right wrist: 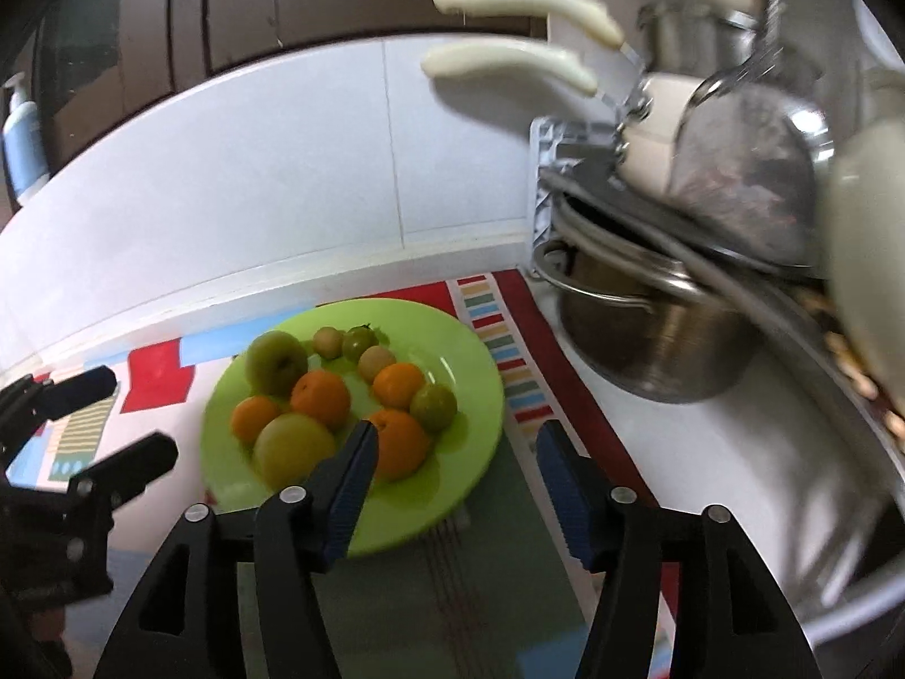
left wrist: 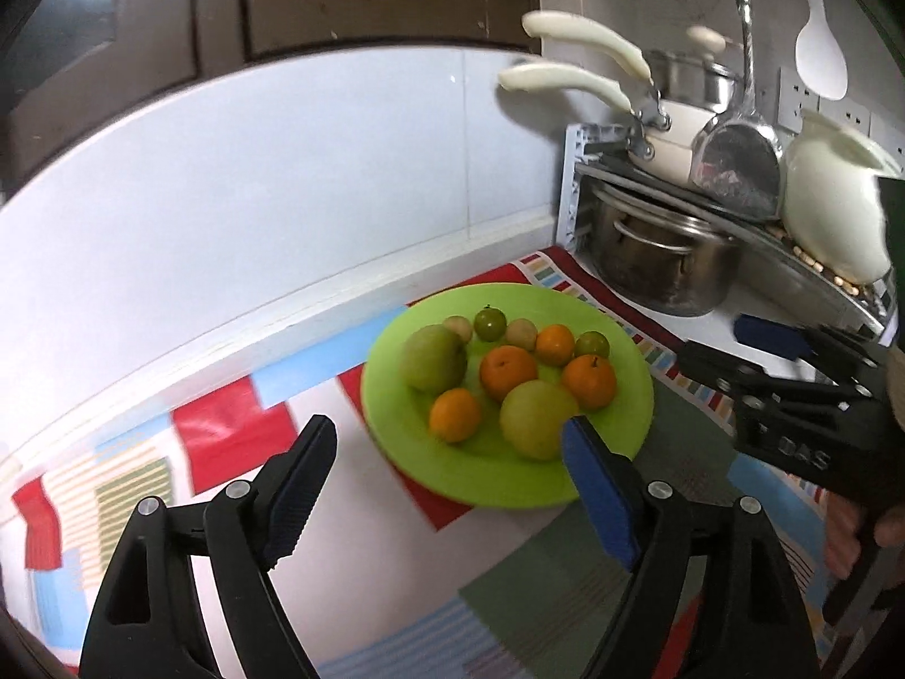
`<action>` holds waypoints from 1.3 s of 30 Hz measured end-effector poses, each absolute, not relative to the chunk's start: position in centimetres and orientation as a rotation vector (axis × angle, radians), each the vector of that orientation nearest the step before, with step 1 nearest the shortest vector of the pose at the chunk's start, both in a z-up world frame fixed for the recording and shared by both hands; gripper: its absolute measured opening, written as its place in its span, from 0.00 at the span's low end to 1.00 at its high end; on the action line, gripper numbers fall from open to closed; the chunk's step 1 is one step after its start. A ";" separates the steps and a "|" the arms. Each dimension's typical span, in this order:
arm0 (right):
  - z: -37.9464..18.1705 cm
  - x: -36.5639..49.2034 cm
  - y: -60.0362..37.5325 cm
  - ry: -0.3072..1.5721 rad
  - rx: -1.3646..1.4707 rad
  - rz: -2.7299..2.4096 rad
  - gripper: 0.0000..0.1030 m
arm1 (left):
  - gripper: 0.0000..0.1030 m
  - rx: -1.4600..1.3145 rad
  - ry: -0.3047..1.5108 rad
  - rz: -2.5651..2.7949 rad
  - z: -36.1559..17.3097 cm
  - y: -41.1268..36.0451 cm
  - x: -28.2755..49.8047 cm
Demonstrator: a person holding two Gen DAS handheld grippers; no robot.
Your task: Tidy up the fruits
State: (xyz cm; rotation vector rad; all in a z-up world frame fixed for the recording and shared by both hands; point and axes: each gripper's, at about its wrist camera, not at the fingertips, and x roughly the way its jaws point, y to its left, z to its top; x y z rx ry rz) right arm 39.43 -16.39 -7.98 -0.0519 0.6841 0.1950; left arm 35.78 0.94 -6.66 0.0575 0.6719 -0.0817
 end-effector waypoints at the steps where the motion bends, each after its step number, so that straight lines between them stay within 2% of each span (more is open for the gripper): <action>1: -7.5 38.2 -16.3 0.675 -0.046 0.190 0.62 | 0.81 0.058 0.665 -0.077 -6.3 1.1 35.1; 9: -4.1 30.6 -15.6 0.612 -0.021 0.157 0.72 | 0.90 0.081 0.568 -0.062 -3.1 2.5 28.8; 16: -1.6 24.2 -15.2 0.546 -0.009 0.105 0.75 | 0.99 0.089 0.499 -0.079 -0.6 3.6 23.0; 20: -1.0 20.7 -14.7 0.536 0.004 0.074 0.78 | 1.00 0.094 0.473 -0.090 0.2 4.2 20.1; 37: 1.2 8.7 -14.5 0.532 0.002 0.063 0.78 | 1.00 0.082 0.450 -0.069 1.7 2.9 8.4; 39: 1.3 7.5 -14.9 0.527 0.003 0.065 0.81 | 1.00 0.083 0.443 -0.062 1.9 2.4 7.1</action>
